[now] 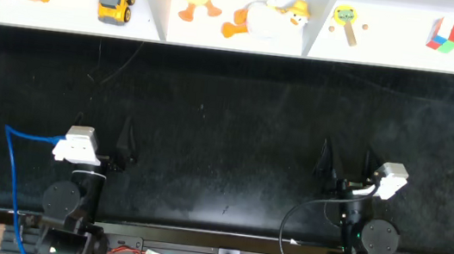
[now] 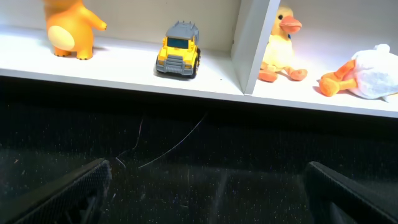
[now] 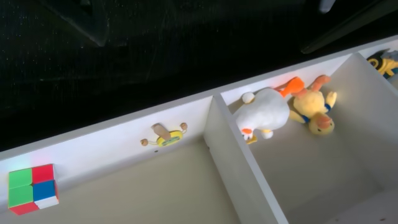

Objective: Store Toys

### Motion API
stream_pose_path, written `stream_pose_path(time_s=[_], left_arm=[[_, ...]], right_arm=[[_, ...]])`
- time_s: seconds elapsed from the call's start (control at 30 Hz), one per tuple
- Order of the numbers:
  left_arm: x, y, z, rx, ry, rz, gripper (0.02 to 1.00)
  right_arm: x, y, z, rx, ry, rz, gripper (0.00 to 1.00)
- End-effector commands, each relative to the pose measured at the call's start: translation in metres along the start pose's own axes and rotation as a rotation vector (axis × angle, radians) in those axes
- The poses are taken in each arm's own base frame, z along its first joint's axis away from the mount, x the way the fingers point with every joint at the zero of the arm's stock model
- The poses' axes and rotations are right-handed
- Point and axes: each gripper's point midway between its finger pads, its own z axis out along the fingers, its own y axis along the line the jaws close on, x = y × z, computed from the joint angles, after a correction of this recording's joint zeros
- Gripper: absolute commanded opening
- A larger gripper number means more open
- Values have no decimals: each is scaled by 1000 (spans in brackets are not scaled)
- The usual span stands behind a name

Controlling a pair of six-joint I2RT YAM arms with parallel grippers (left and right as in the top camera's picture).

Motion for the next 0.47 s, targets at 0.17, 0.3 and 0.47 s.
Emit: stream_pose_path(time_s=[0.17,0.3,0.47], left_arm=[[0,0,0,6,-7,17,998],[0,0,0,6,-7,17,998],[0,0,0,6,-7,17,998]], right_arm=[[3,-1,0,2,1,0,993],[3,-1,0,1,0,0,996],[3,-1,0,1,0,0,993]])
